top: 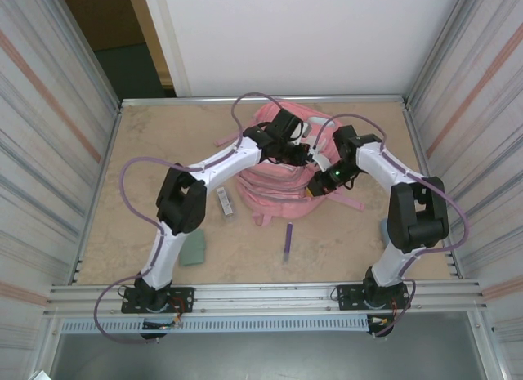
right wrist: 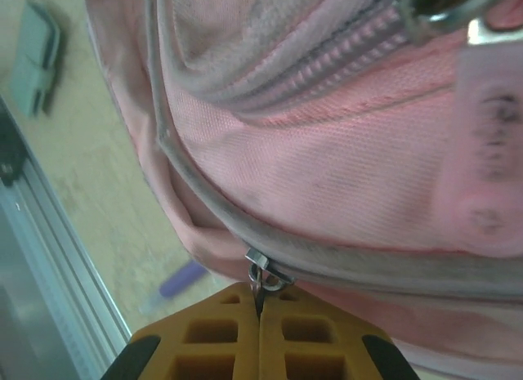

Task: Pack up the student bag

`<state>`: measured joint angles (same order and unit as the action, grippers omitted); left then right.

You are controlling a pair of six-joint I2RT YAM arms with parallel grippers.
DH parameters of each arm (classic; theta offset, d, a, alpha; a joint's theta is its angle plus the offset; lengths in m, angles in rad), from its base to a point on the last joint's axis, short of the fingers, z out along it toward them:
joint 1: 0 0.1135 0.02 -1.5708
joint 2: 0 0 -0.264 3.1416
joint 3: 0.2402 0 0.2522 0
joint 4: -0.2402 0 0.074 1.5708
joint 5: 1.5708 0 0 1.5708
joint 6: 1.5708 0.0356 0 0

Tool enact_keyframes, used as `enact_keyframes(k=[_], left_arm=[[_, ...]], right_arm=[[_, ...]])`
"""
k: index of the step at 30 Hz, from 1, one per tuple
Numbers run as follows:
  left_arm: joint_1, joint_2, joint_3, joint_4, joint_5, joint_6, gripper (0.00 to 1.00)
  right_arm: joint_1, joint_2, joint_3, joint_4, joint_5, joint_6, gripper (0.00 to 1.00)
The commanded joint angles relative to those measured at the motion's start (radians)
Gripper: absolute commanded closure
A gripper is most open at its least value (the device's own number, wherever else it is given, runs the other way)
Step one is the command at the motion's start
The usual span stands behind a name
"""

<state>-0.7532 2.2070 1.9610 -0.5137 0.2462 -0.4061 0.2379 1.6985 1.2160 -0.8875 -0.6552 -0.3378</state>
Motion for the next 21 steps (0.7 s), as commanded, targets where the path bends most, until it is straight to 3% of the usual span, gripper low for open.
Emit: enact_keyframes(k=[1,6,8,10,11,14,21], left_arm=[[0.011,0.038,0.064,0.143,-0.041,-0.073,1.0],[0.015,0.081,0.09,0.174,-0.034,-0.098,1.0],[0.021,0.084,0.09,0.19,-0.016,-0.1,1.0],[0.029,0.077,0.089,0.192,0.024,-0.102,0.88],[0.033,0.069,0.086,0.187,0.053,-0.107,0.78],[0.038,0.012,0.051,0.15,0.092,-0.109,0.63],[0.004,-0.221,-0.241,0.122,0.08,-0.154,0.51]], right_arm=[[0.04,-0.061,-0.079,0.212,-0.085,0.318,0.94],[0.055,-0.155,-0.308,0.639,-0.024,0.706,0.89],[0.054,-0.202,-0.385,0.727,0.009,0.785,0.87],[0.052,-0.248,-0.421,0.728,0.07,0.829,0.79],[0.048,-0.278,-0.434,0.716,0.092,0.835,0.79],[0.042,-0.354,-0.441,0.626,0.168,0.836,0.75],[-0.05,-0.52,-0.428,0.439,0.469,0.916,0.53]])
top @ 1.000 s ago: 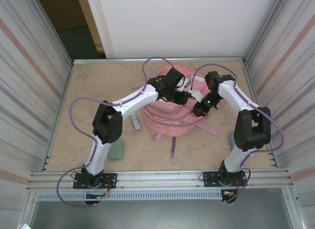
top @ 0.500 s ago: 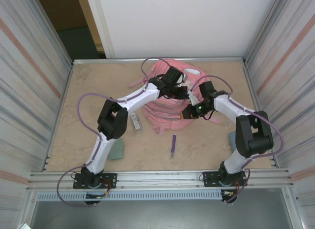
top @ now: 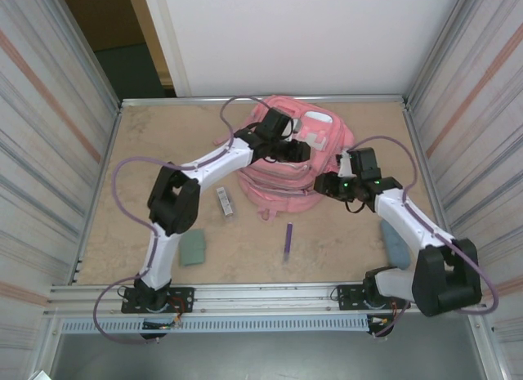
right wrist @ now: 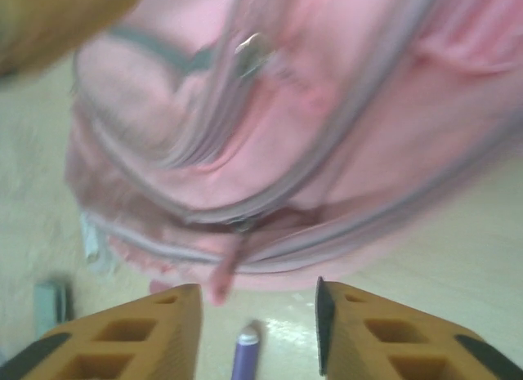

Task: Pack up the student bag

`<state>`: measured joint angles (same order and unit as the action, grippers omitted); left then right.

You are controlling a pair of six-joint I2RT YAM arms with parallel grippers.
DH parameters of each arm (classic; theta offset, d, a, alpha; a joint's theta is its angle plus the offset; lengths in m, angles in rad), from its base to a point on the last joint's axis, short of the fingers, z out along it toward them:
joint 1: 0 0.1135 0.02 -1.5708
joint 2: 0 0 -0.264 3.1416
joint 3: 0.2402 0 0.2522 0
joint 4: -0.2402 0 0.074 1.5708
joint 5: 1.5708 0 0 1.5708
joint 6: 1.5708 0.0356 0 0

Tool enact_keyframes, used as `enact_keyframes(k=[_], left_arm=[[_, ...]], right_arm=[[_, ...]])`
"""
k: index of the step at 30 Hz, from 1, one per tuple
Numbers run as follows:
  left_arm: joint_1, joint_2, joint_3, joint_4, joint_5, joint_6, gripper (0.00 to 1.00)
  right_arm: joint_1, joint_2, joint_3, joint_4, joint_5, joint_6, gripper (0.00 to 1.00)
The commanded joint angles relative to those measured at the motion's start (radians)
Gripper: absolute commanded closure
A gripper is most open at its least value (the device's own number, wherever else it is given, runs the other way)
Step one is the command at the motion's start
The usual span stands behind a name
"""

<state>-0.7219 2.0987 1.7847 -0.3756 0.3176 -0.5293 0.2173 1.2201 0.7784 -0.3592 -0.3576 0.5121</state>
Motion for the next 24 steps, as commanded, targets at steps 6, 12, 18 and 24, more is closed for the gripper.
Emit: enact_keyframes(k=[6,12,18,24], left_arm=[[-0.132,-0.115,-0.089,-0.148,-0.187,-0.034,0.44],[-0.202,-0.015,0.063,-0.276,-0.329,-0.051,0.4],[-0.267,-0.009,0.059,-0.325,-0.486,-0.09,0.44],[-0.267,0.056,0.063,-0.312,-0.523,-0.103,0.51]], right_arm=[[-0.164,0.011,0.051,-0.107,0.085,0.254,0.43],[-0.131,0.139,0.124,-0.06,0.02,0.349,0.44],[-0.118,0.195,0.143,-0.022,-0.01,0.401,0.44],[-0.118,0.214,0.145,-0.007,-0.011,0.414,0.44]])
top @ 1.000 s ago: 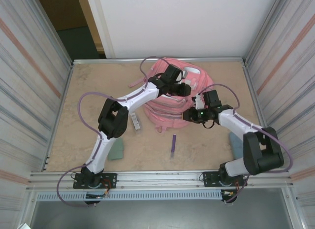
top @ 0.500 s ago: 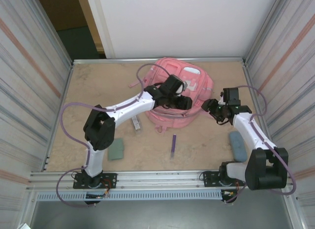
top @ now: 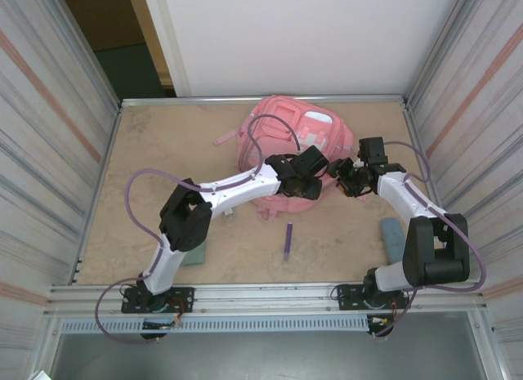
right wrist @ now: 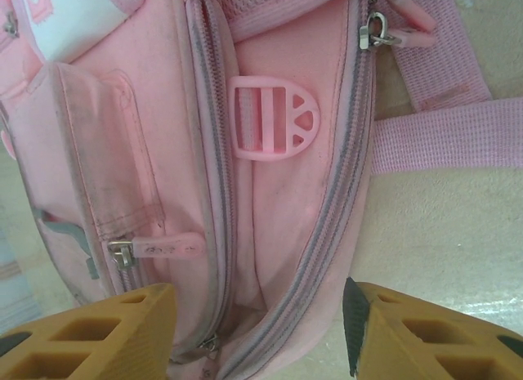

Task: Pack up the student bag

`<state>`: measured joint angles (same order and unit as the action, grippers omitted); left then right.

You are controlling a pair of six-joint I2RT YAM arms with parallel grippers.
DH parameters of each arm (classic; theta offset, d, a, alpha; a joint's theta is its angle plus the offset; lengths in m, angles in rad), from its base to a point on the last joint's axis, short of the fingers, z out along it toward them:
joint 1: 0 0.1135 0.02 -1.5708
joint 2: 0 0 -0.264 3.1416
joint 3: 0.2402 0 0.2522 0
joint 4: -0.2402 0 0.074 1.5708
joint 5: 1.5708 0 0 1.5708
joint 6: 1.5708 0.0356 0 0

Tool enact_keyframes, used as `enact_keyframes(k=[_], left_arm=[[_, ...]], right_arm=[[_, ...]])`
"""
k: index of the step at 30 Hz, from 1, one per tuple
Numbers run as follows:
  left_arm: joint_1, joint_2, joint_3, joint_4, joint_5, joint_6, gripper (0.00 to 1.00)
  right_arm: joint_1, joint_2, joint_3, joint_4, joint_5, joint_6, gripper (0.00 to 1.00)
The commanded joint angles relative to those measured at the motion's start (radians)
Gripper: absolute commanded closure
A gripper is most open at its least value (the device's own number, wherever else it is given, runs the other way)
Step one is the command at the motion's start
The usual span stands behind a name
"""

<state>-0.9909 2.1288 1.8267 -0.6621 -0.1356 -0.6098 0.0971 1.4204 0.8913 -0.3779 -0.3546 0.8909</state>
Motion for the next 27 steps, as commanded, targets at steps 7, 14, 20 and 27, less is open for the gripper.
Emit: enact_keyframes(k=[7,14,20,27], left_arm=[[0.004,0.062,0.018,0.027,-0.074,-0.014,0.71],[0.0,0.001,-0.048,0.086,0.0,0.009,1.0],[0.0,-0.12,-0.148,0.177,0.052,0.033,1.0],[-0.001,-0.189,-0.192,0.276,0.115,0.075,1.0]], right_arm=[[0.025,0.049,0.037,0.046,-0.03,0.103,0.46],[0.065,0.091,0.079,-0.019,0.047,0.201,0.47],[0.091,0.168,0.102,0.016,-0.031,0.235,0.46],[0.132,0.231,0.102,0.075,-0.078,0.25,0.5]])
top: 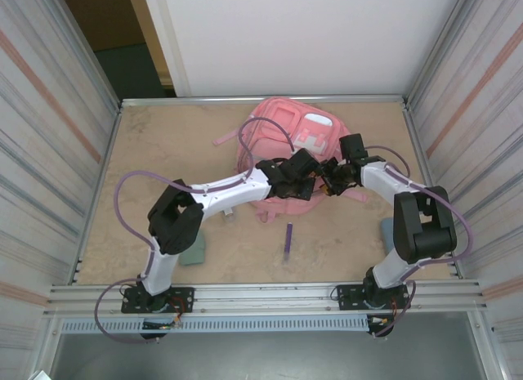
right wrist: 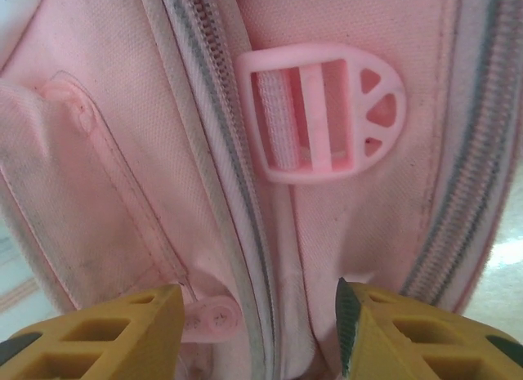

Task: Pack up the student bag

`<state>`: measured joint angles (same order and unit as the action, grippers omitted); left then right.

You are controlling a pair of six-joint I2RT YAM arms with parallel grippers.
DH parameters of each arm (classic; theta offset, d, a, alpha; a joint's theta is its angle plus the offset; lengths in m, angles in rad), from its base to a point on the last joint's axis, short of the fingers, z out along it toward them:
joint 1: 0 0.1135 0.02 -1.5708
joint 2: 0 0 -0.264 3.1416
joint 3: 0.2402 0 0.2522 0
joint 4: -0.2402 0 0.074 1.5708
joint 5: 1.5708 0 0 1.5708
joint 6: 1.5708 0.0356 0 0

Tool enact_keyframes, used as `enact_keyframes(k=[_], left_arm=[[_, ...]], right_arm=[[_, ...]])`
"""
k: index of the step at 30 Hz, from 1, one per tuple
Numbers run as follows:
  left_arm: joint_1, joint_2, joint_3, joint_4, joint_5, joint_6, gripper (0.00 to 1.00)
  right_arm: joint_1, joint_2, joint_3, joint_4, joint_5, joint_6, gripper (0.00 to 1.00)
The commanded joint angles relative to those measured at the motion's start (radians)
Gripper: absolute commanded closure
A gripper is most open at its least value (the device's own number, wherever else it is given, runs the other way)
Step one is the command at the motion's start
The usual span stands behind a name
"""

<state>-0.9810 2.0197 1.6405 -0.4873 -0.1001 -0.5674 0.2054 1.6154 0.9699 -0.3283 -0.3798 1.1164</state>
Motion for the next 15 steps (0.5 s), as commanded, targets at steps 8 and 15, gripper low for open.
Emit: enact_keyframes(k=[8,15], left_arm=[[-0.015,-0.112,-0.027,0.138,0.065,0.062,1.0],[-0.013,-0.2,-0.168,0.134,-0.037,0.098,1.0]], right_arm=[[0.016,0.013,0.026,0.027,-0.046,0.031,0.93],[-0.066,-0.009,0.039,0.017,-0.093,0.018,1.0]])
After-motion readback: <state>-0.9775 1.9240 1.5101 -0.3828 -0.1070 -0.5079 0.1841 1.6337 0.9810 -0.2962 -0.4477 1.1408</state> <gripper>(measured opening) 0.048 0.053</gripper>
